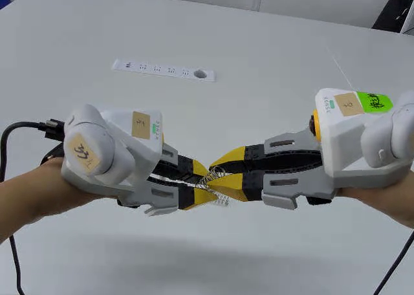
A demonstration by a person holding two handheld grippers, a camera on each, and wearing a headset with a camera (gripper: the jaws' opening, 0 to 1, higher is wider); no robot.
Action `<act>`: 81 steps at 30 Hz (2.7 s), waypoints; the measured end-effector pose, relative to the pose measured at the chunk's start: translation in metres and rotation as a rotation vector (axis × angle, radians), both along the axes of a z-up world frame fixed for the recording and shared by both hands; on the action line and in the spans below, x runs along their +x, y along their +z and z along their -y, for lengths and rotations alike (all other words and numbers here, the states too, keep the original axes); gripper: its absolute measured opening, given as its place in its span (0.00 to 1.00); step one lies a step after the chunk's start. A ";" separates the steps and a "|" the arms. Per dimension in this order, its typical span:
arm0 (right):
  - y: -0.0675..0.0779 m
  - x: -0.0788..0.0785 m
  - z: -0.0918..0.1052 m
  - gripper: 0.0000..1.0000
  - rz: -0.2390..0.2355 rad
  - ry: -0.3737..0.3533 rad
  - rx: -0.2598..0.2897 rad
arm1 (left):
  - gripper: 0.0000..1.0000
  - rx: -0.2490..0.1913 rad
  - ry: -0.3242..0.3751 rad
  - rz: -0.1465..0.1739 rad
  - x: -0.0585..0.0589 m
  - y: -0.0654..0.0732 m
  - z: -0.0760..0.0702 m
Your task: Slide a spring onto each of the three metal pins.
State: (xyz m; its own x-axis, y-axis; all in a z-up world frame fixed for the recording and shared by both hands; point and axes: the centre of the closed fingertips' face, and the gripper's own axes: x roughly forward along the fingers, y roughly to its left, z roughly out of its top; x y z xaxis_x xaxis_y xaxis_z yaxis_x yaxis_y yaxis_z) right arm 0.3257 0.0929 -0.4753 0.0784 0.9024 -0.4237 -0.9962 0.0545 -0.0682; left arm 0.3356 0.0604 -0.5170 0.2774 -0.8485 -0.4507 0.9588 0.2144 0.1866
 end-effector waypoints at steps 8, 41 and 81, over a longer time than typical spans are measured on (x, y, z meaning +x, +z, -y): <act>-0.002 0.002 0.000 0.10 -0.011 -0.017 -0.011 | 0.10 -0.015 0.020 -0.017 0.002 -0.001 0.000; -0.039 0.102 0.100 0.10 -0.002 -0.440 -0.076 | 0.77 -0.115 0.315 -0.008 0.038 0.010 -0.065; -0.127 0.121 0.116 0.11 -0.073 -0.556 -0.167 | 0.83 -0.085 0.418 -0.065 0.036 -0.004 -0.094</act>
